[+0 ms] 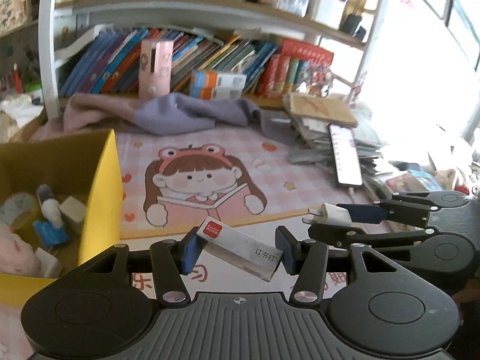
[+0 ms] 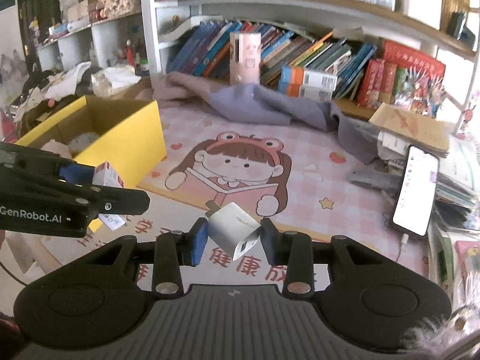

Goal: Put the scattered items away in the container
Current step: 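Lift the staple box and charger with both grippers toward the yellow box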

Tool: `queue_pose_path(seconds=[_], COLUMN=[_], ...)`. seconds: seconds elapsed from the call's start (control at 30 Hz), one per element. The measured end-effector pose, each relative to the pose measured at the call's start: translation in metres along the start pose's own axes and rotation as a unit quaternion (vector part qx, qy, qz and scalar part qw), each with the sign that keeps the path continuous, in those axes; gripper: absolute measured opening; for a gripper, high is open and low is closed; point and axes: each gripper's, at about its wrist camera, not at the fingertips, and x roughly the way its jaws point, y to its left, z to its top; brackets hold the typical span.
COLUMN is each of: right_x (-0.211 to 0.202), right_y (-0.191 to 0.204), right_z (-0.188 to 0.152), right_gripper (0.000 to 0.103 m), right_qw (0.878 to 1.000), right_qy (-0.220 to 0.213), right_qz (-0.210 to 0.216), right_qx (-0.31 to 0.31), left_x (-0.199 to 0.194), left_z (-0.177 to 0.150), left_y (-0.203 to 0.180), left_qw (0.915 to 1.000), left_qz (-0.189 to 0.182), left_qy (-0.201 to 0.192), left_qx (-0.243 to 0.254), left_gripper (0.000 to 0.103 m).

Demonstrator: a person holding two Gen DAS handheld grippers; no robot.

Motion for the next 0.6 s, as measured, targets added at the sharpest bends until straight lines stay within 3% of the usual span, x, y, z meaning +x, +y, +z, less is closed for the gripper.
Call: queue_pose_path(seconds=[0.27, 0.6], right_x=[-0.031, -0.068], right_y=[0.049, 0.126], right_z=[-0.014, -0.043], right_gripper=[0.036, 0.036], right_qw=[0.999, 0.998], right_qy=[-0.012, -0.025], right_qz=[-0.039, -0.057], right_qx=[0.008, -0.001], left_x=[-0.042, -0.101], left_z=[-0.030, -0.070], left_y=[0.016, 0.047], left_qw=[0.9996, 0.9991], left_qz=[-0.028, -0.040], left_qy=[-0.006, -0.016], left_qx=[0.009, 0.004], left_gripper=[0.052, 0.052])
